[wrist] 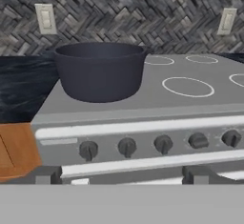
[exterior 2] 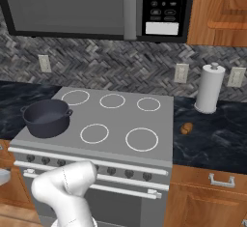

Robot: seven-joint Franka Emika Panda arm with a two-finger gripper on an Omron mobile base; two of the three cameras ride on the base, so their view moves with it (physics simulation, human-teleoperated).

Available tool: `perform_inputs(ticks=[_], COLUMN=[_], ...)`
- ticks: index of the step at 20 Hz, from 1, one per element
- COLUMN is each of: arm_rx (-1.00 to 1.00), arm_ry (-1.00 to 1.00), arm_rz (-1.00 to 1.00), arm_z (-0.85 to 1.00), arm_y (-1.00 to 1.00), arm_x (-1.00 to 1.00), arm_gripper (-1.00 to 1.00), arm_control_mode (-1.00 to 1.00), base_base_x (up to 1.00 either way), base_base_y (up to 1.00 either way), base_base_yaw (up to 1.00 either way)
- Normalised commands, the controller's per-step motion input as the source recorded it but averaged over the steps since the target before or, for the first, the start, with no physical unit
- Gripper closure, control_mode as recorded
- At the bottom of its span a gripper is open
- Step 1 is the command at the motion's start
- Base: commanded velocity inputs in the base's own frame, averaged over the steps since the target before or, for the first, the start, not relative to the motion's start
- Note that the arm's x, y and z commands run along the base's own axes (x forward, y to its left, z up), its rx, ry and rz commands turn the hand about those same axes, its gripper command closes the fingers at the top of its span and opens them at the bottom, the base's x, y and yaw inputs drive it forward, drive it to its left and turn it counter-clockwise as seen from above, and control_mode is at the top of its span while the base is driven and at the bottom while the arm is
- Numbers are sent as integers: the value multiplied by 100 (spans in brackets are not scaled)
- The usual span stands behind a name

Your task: Turn on the burner for the pot on the stove. Wait thirty seconds for the pot to heat up. Then add the potato to the pot.

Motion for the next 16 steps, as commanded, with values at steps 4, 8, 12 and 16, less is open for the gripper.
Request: perform_inputs(ticks=[4, 8, 12, 16], arm_rx=[-1, -3, -1, 0], arm_ry=[0, -5, -7, -5], arm_rz=[5, 4, 2, 1], arm_z=[-8, -3, 0, -1], arm_y=[-10, -17, -11, -2], arm_x=[13, 34, 43, 16], arm_gripper=[-100, -100, -100, -100], arm_control_mode=[-100, -100, -100, -100], base_base_x=[0, 0, 0, 0], base_base_y=[0, 0, 0, 0], base_base_yaw=[0, 0, 0, 0])
